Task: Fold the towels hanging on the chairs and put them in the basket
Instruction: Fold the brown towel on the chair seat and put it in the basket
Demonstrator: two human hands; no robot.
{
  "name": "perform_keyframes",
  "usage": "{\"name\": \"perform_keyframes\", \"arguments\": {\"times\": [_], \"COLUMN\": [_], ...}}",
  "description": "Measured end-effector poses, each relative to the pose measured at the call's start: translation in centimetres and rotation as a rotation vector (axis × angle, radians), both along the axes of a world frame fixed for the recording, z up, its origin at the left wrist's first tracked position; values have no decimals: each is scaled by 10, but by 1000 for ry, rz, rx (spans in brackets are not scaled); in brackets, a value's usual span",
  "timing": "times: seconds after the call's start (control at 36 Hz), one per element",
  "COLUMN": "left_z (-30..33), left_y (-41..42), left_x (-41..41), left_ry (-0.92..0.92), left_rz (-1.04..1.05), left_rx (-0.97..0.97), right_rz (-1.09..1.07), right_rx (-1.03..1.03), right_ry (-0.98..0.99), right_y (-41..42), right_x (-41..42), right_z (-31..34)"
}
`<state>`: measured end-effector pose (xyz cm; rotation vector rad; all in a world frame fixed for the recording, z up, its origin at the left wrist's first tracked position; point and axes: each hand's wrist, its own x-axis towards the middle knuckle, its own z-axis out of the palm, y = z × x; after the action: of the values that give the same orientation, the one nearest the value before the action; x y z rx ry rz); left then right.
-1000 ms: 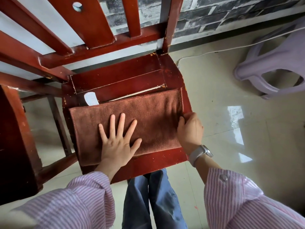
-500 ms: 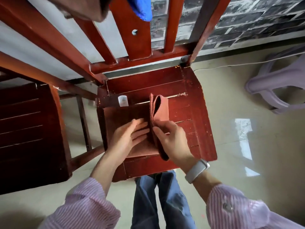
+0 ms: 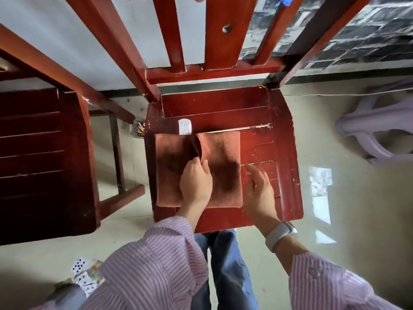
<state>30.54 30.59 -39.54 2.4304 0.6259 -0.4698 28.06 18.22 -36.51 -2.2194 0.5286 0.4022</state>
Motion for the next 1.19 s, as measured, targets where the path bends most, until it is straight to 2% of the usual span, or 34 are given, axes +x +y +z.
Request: {"name": "perform_keyframes", "arguments": {"times": [0.14,0.22,0.33,0.47,0.83,0.94,1.06,1.19], "left_z": [14,21,9,-6,-14,-14,-12,-17], "left_y": [12,31,55,72,84,89,97,110], "left_x": [-4,-11,-15,-14,-18,-11,6,29], "left_ry": [-210,-290,-209,-66,-136,-170,-194,-212], "left_rz": [0,64,245,242,260,268,357,413], "left_rx": [-146,-126,-129,-58,22,-36,-197,-312], "right_rz": [129,271,527,750,847,890,964,1018], "right_rx": [-32,-52,-150,-277,-451,-496,-516,-567], "right_ry": [-36,-72,-37,45,-52,-157,-235,-240], "right_y": [4,17,41,56,56,61,70,77], "right_x": [-4,-3,1,6,10,23,37,41], "right_z": [-4,-7,-15,-28,-35,-35,-41,-55]}}
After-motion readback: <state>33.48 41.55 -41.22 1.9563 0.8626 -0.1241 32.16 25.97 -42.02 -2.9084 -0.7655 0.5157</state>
